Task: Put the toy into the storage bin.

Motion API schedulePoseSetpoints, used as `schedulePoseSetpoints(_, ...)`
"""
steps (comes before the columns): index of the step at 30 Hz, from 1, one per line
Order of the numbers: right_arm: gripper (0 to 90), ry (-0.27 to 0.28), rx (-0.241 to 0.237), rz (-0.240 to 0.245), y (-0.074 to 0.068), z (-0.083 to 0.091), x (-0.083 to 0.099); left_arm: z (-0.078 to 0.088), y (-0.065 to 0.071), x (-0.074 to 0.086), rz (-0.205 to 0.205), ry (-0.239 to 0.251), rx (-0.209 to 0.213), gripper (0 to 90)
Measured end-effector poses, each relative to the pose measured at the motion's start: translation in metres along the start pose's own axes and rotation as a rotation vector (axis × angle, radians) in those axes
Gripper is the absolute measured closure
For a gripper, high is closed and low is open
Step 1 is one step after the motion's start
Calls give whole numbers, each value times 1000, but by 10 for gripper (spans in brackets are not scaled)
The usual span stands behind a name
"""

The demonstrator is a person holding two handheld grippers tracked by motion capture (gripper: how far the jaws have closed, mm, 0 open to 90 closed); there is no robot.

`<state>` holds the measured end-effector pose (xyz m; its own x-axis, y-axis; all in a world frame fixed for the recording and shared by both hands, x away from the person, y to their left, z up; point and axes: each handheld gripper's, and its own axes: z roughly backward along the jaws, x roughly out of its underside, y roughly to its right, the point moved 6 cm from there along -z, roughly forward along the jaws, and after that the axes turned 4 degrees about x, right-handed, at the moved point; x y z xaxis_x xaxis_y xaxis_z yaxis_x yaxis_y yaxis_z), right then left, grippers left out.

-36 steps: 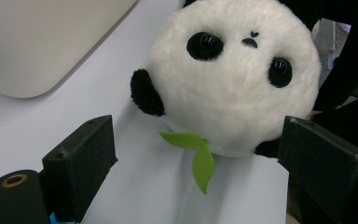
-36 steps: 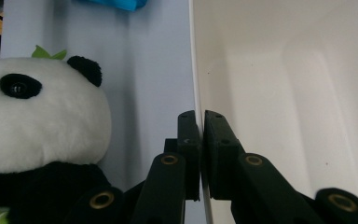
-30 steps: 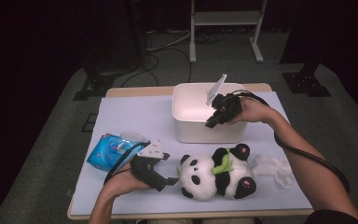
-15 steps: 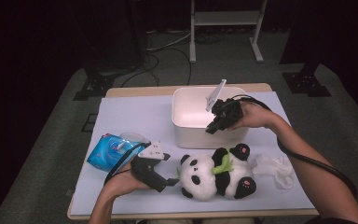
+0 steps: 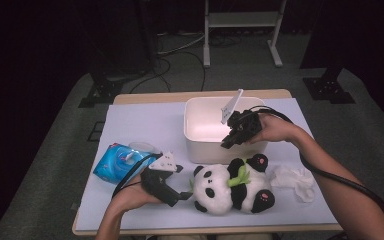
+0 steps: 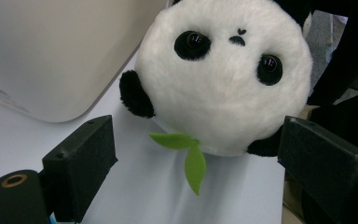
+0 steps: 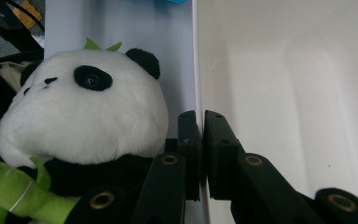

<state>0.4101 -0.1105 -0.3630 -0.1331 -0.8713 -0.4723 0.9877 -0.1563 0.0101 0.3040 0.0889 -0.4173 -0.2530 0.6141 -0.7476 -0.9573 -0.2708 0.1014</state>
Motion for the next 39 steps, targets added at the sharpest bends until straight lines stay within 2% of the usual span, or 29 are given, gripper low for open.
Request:
schedulePoseSetpoints(18,842,23,3,-7,-6,0,2,2,-1,-1,-4,3,-7,105)
schedulePoseSetpoints(22,806,16,1,-15,-5,1,2,1,-1,0,-5,-2,-9,106)
schedulePoseSetpoints(23,735,30,10,-13,-5,2,1,-1,0,0,-6,-2,-7,105)
schedulePoseSetpoints(28,693,58,16,-14,-6,11,2,0,-1,-1,-7,5,-8,105)
schedulePoseSetpoints(29,682,82,22,-21,-9,19,3,-1,0,-1,-8,6,-6,106)
schedulePoseSetpoints(32,641,110,26,-19,-12,28,4,-3,-1,-1,-4,7,1,105)
schedulePoseSetpoints(39,597,120,-3,-8,-24,35,12,-2,-2,0,5,10,2,105)
